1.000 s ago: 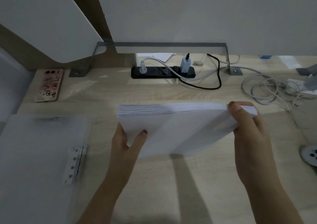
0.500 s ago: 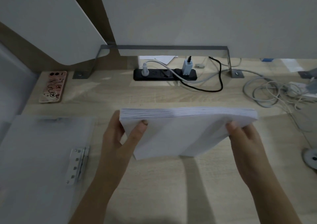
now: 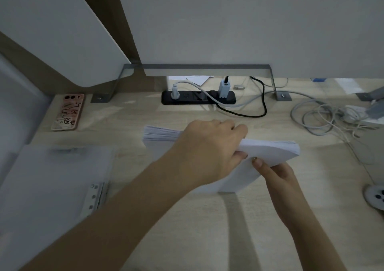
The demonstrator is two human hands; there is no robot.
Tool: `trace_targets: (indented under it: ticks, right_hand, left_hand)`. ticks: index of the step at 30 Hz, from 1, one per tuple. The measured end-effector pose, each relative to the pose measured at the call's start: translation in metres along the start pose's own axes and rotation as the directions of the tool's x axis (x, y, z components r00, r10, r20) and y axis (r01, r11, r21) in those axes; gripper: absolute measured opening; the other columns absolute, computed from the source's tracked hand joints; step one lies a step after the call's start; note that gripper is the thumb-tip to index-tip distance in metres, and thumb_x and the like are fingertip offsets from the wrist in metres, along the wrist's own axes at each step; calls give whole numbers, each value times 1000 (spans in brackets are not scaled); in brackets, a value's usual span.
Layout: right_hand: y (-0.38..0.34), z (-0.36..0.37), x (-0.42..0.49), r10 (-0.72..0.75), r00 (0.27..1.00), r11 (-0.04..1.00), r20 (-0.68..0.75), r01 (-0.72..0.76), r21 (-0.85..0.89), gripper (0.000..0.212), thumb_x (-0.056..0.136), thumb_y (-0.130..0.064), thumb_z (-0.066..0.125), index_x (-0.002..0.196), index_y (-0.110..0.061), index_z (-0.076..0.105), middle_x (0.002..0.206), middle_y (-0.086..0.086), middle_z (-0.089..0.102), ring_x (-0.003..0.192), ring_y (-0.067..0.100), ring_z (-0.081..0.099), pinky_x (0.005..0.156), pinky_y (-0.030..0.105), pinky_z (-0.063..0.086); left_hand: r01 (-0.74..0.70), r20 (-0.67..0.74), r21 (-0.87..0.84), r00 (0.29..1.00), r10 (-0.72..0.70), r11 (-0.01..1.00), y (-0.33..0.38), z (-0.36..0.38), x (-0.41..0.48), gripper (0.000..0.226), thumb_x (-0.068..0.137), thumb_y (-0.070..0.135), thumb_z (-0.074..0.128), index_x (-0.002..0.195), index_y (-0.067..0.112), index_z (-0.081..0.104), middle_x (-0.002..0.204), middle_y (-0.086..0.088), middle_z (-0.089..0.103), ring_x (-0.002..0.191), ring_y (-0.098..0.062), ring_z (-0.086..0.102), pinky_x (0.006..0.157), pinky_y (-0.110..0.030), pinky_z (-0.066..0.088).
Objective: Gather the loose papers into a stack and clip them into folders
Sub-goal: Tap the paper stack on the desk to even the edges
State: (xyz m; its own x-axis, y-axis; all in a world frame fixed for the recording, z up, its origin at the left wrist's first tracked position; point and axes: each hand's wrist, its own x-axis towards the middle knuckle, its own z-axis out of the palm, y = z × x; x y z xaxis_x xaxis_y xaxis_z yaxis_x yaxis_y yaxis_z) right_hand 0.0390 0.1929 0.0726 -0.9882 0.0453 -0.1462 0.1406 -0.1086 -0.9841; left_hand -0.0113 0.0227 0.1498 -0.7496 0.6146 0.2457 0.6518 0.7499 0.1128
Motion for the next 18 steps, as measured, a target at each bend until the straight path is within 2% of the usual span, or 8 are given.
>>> trace_targets:
  ticks: [2, 4, 6, 8, 11, 13, 16, 18]
  right_hand:
    - [4, 0, 0, 27, 999, 999, 23, -26, -22, 25, 74, -22, 59, 98, -21, 67, 94, -6, 74, 90, 4, 67, 72, 11, 49]
    - [10, 2, 0, 51, 998, 997, 45, -48, -57, 29, 75, -24, 60, 102, -22, 67, 100, -6, 73, 95, 5, 66, 74, 12, 50]
    - [19, 2, 1, 67, 997, 992, 34, -63, -106, 29, 77, -27, 61, 105, -23, 66, 103, -6, 72, 97, 6, 66, 75, 14, 50]
    - [25, 3, 4, 74, 997, 988, 2, -73, -133, 21, 83, -25, 59, 102, -26, 67, 102, -6, 72, 96, 6, 65, 75, 18, 50]
    - [24, 5, 11, 25, 1000, 984, -8, -26, -178, 19, 88, -17, 57, 97, -31, 67, 99, -10, 71, 93, 5, 65, 76, 17, 50]
    - [19, 2, 16, 18, 1000, 983, -2, -18, -184, 18, 87, -15, 58, 96, -29, 66, 95, -13, 72, 87, 1, 65, 71, 12, 51]
    - [18, -10, 20, 90, 995, 970, 43, -78, -229, 18, 82, -19, 64, 97, -27, 65, 94, -14, 72, 86, 1, 67, 70, 16, 53]
    - [24, -26, 18, 156, 988, 944, 19, -144, -297, 27, 72, -31, 71, 98, -26, 67, 92, -15, 73, 86, 5, 69, 72, 21, 54]
  left_hand:
    - [18, 92, -85, 996, -10, 996, -7, -2, 1, 33, 90, 42, 45, 118, 25, 44, 105, 8, 59, 87, -15, 57, 66, -27, 32]
    - [127, 276, -79, 956, -101, 989, -14, -2, 5, 57, 88, 44, 50, 137, 28, 25, 121, 8, 55, 98, -17, 56, 74, -28, 39]
    - [140, 371, -33, 921, -118, 990, -22, 3, 6, 50, 89, 46, 49, 134, 32, 34, 117, 7, 59, 104, -18, 56, 75, -30, 39]
    - [103, 395, -38, 915, -80, 994, -29, 12, 3, 26, 93, 45, 43, 108, 29, 56, 102, 5, 63, 98, -18, 56, 68, -29, 34]
    - [57, 328, -75, 944, -29, 996, -32, 16, -2, 28, 96, 41, 37, 103, 28, 60, 96, 7, 65, 86, -14, 55, 60, -28, 29]
    - [27, 240, -63, 971, -11, 998, -34, 12, -5, 29, 97, 41, 34, 108, 30, 58, 100, 8, 64, 89, -14, 56, 61, -27, 26]
    - [-18, -80, -108, 997, 9, 994, -39, -5, -11, 37, 92, 47, 32, 101, 31, 64, 91, 7, 69, 81, -15, 61, 52, -27, 27]
    - [57, -163, -251, 982, -100, 966, -44, -19, -16, 35, 85, 48, 40, 98, 32, 67, 83, 7, 71, 73, -10, 59, 54, -25, 36]
